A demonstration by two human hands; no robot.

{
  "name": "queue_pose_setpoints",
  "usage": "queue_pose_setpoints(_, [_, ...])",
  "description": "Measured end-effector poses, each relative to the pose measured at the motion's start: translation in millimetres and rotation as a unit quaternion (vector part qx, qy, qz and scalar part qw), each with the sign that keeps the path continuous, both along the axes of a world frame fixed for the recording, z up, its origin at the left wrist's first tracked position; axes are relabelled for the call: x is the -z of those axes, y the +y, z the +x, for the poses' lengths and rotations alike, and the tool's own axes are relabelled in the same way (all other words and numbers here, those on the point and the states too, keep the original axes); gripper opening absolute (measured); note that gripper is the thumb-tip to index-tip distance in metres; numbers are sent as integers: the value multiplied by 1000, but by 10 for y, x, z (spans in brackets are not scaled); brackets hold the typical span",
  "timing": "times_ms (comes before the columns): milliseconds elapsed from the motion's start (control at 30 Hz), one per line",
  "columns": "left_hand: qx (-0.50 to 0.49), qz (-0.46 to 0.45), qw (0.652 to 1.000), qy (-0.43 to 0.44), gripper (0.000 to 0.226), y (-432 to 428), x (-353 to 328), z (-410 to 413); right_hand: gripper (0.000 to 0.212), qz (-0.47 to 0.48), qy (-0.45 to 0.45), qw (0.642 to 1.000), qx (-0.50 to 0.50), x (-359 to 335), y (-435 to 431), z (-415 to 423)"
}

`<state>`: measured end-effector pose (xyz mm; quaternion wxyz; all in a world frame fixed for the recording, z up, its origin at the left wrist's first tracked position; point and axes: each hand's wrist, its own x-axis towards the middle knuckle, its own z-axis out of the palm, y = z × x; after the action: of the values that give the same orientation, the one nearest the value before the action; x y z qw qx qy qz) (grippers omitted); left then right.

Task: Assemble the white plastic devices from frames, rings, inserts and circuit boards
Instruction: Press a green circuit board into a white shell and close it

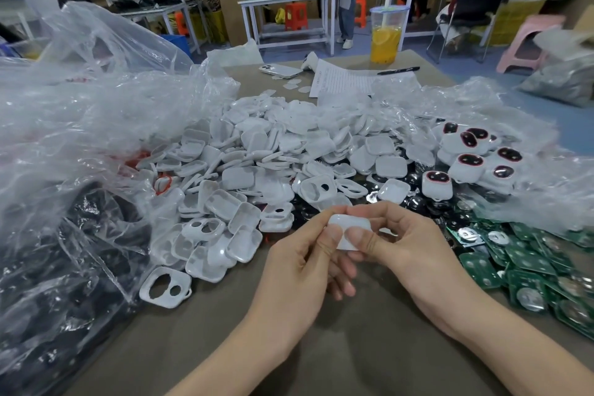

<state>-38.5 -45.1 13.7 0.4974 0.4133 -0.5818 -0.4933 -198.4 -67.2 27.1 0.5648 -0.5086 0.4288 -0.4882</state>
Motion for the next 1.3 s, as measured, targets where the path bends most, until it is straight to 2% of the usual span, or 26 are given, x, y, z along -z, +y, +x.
queue_pose_setpoints(100, [0,-9,1000,-9,31,-3,24,2,12,0,-8,1000,7,7,-9,-3])
queue_pose_setpoints(167, [6,-20,999,-26,31,-16,41,2,17,4,-20,1000,18,2,-27,-1])
queue_pose_setpoints(333, [19,-81,990,-116,33,-105,27,90,23,21,-50,998,13,-30,-79,-10])
queue_pose_setpoints(433, [6,-179,949,-258,44,-173,4,246,32,49,-86,995,-3,-29,-103,-32])
queue_pose_setpoints(500, [0,-229,932,-282,39,-193,0,289,32,68,-100,993,-17,-27,-117,-35])
queue_pose_setpoints(633, [-30,-255,940,-223,19,-199,6,230,34,73,-119,989,-48,-33,-127,-23])
queue_pose_setpoints(733, [-53,-183,970,-154,16,-204,-19,219,29,12,-127,990,-63,-34,-116,-36])
queue_pose_setpoints(833, [-53,-112,987,-102,15,-199,-19,226,15,-65,-62,993,-75,-45,-83,-39])
queue_pose_setpoints(967, [-37,-91,993,-66,13,-165,-29,202,20,-88,13,995,-38,-42,-71,-43])
queue_pose_setpoints(1067, [-28,-74,996,-36,11,-157,-47,192,20,-114,25,993,-26,-46,-62,-19])
queue_pose_setpoints(1200, [-30,-71,997,-23,4,-147,-68,168,25,-108,26,994,-9,-53,-48,20])
queue_pose_setpoints(1300, [-13,-60,998,-7,16,-155,-71,151,32,-76,21,997,1,-49,-74,26])
